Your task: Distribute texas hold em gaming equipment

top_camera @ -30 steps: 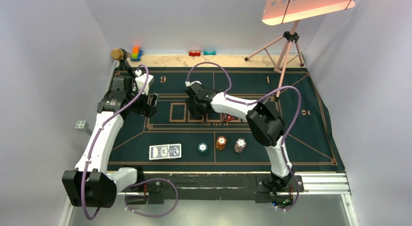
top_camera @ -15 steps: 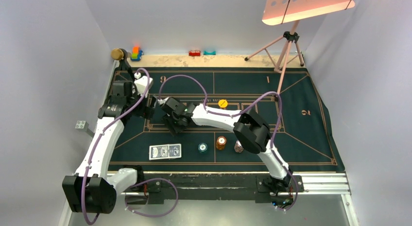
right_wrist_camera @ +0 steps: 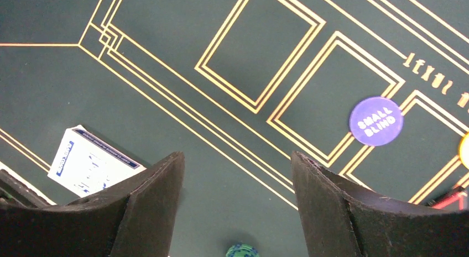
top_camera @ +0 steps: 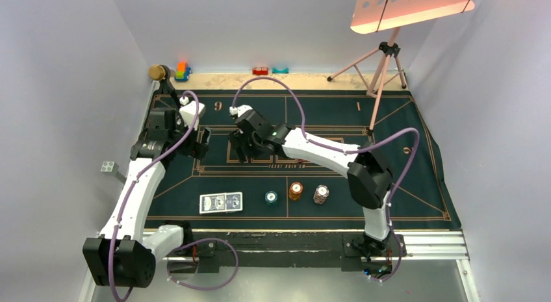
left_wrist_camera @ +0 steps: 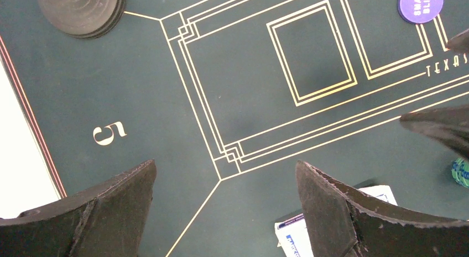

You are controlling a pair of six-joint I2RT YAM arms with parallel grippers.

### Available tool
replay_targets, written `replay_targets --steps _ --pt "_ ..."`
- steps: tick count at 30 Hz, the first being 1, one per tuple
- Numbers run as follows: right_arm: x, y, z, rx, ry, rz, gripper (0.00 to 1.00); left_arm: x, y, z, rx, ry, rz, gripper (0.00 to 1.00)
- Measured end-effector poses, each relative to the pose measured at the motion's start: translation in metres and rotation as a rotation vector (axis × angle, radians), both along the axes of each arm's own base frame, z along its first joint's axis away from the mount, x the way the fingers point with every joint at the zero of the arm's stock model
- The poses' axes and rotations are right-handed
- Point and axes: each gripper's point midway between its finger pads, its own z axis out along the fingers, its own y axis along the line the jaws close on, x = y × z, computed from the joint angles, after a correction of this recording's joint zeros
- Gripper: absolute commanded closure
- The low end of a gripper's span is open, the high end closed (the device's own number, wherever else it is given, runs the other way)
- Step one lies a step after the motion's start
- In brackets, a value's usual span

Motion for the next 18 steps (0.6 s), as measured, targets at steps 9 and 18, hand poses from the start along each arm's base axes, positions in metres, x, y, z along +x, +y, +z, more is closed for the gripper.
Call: replay_targets --steps 9,18 --pt "0.02 -0.046 -0.036 -0.048 0.031 -0.103 0.24 0.001 -0.004 -0.007 -0.015 0.028 -0.015 0.0" --pt "0.055 -0.106 -0.063 -0.133 0.031 -0.261 0.19 0.001 -0.005 -0.011 -0.02 0.043 -0.021 0.0"
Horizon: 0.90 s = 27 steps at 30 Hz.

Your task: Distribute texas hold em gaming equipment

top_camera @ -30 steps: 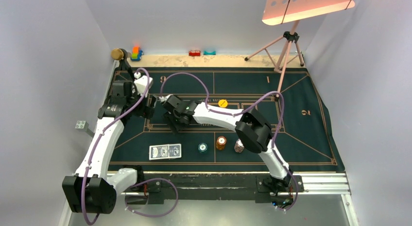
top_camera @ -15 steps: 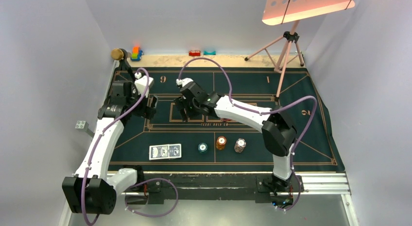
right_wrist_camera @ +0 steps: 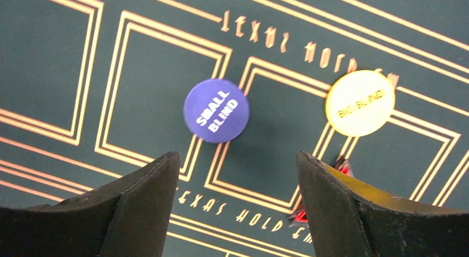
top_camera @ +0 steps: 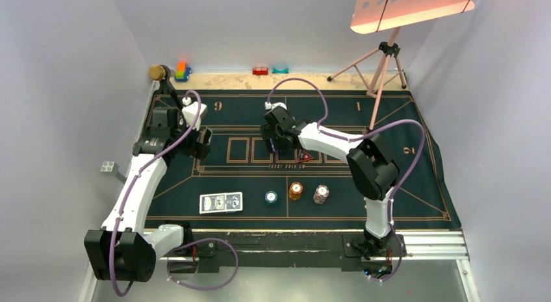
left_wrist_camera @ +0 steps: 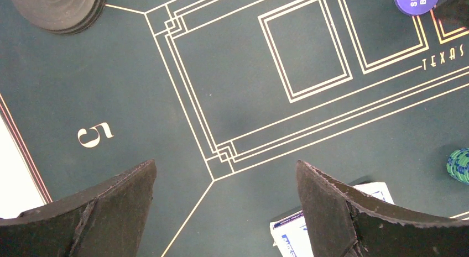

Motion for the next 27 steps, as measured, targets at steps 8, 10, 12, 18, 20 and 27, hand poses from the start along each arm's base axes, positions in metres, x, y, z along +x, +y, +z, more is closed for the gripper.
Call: replay_targets --steps 8,10,12,18,20,27 --pt "0.017 -0.004 -0.004 -0.003 -0.032 -0.022 0.19 0.0 0.0 -0.003 0.0 0.01 0.0 0.0" --pt "0.017 -0.001 -0.014 -0.014 -0.019 -0.014 0.19 0.0 0.0 -0.003 0.0 0.01 0.0 0.0" --pt "0.017 0.001 -0.027 -0.028 0.001 -0.009 0.19 0.0 0.0 -0.004 0.0 0.01 0.0 0.0" --pt "0.025 0.009 -0.035 -0.027 -0.003 -0.007 0.28 0.001 0.0 -0.005 0.0 0.014 0.001 0.0" --pt "0.026 0.011 -0.034 -0.024 -0.007 -0.005 0.32 0.001 0.0 -0.005 0.0 0.013 0.001 0.0" --pt "0.021 0.026 -0.034 -0.037 -0.029 0.018 0.53 0.001 0.0 -0.005 0.0 0.012 0.001 0.0"
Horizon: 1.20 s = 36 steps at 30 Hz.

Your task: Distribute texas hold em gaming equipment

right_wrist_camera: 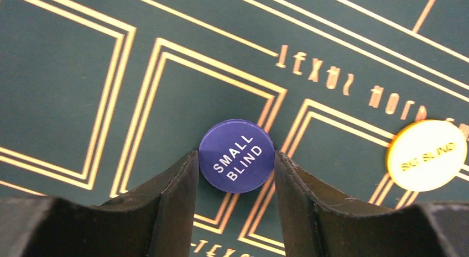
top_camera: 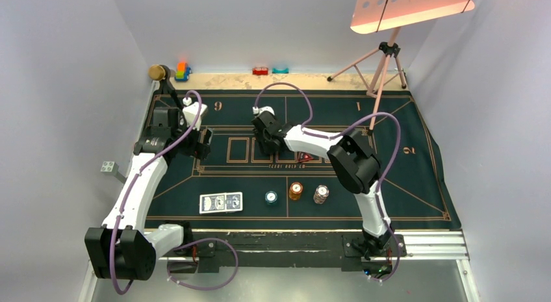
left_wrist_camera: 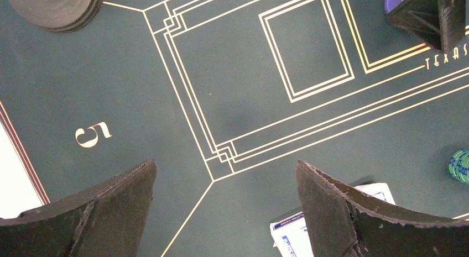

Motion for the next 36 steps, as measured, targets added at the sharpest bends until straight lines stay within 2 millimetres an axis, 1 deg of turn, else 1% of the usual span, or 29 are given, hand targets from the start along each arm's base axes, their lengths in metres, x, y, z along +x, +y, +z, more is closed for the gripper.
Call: replay_targets --steps 5,9,11,16,18,20,21,22,23,25,27,29,31,33,35,36 --pt "-0.011 0.027 0.001 0.008 -0.013 0.045 0.57 0.0 0.001 0.0 0.004 -0.001 0.006 0.0" --pt "-0.026 0.061 0.002 0.045 -0.006 0.102 0.58 0.002 0.003 0.001 0.005 -0.007 0.024 0.0" --pt "-0.036 0.082 0.003 0.081 0.014 0.14 0.59 0.003 0.005 0.002 0.009 -0.012 0.035 0.0" --pt "-0.055 0.127 0.007 0.184 0.072 0.214 0.58 0.005 0.009 0.002 0.012 -0.018 0.062 0.0" --pt "-0.061 0.141 0.008 0.219 0.094 0.236 0.55 0.005 0.011 0.002 0.009 -0.017 0.074 0.0" --pt "-0.064 0.153 0.009 0.253 0.114 0.253 0.5 0.005 0.013 0.002 0.005 -0.016 0.085 0.0" --pt "-0.065 0.157 0.01 0.266 0.122 0.258 0.46 0.005 0.013 0.002 0.005 -0.015 0.087 0.0" --pt "-0.065 0.159 0.01 0.275 0.127 0.26 0.39 0.005 0.013 0.002 0.004 -0.015 0.089 0.0" --pt "-0.066 0.161 0.011 0.285 0.134 0.261 0.32 0.005 0.014 0.002 0.004 -0.015 0.09 0.0" --pt "-0.066 0.162 0.012 0.293 0.138 0.259 0.22 0.005 0.014 0.002 0.004 -0.015 0.091 0.0" --pt "-0.065 0.162 0.015 0.309 0.135 0.262 0.16 0.006 0.014 0.002 0.004 -0.013 0.091 0.0" --pt "-0.065 0.156 0.018 0.313 0.135 0.259 0.13 0.006 0.014 0.001 0.004 -0.01 0.091 0.0" --pt "-0.066 0.141 0.027 0.312 0.136 0.246 0.13 0.006 0.014 0.0 0.003 -0.005 0.09 0.0" --pt "-0.062 0.123 0.042 0.321 0.122 0.224 0.13 0.006 0.013 -0.001 0.001 -0.002 0.088 0.0" --pt "-0.05 0.099 0.064 0.335 0.083 0.179 0.13 0.006 0.013 -0.002 0.0 0.0 0.087 0.0" --pt "-0.041 0.084 0.078 0.34 0.055 0.146 0.13 0.006 0.013 -0.002 -0.001 0.001 0.086 0.0"
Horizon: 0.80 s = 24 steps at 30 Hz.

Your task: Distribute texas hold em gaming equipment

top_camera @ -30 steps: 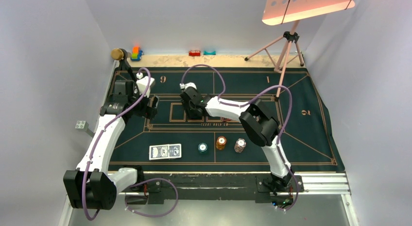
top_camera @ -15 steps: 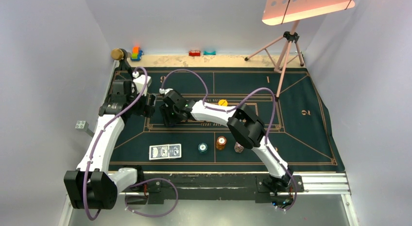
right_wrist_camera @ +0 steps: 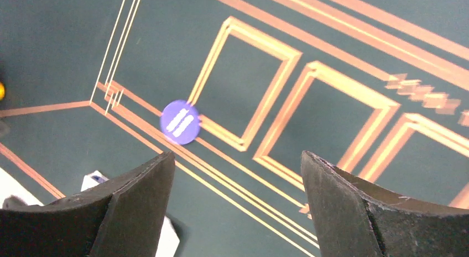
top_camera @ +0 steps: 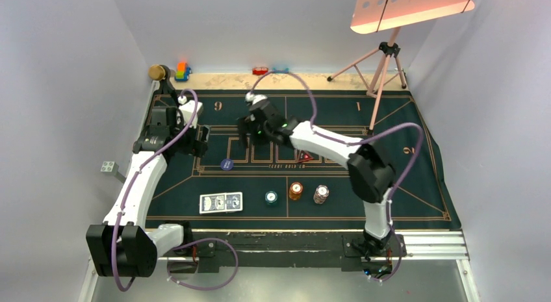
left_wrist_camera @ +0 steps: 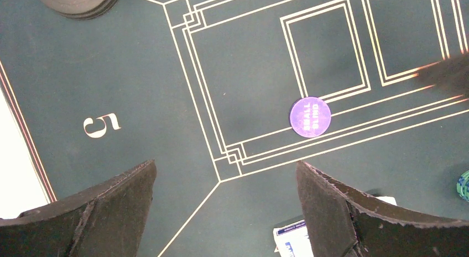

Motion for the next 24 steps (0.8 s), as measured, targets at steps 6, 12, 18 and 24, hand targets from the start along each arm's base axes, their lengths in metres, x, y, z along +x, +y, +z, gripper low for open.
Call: replay_targets --steps 6,12,18,24 --pt "0.061 -0.1 0.045 -0.049 -0.11 -0.284 0.1 0.0 -0.002 -0.001 -0.009 0.005 -0.009 0.0" --pt "0.062 -0.182 -0.015 -0.252 -0.029 -0.44 0.08 0.0 -0.004 -0.001 -0.018 0.006 -0.017 0.0" --pt "0.047 -0.201 -0.055 -0.343 0.047 -0.445 0.15 -0.002 -0.006 -0.003 -0.027 0.011 -0.025 0.0" --pt "0.048 -0.202 -0.066 -0.358 0.057 -0.442 0.24 -0.002 -0.007 -0.004 -0.029 0.015 -0.028 0.0"
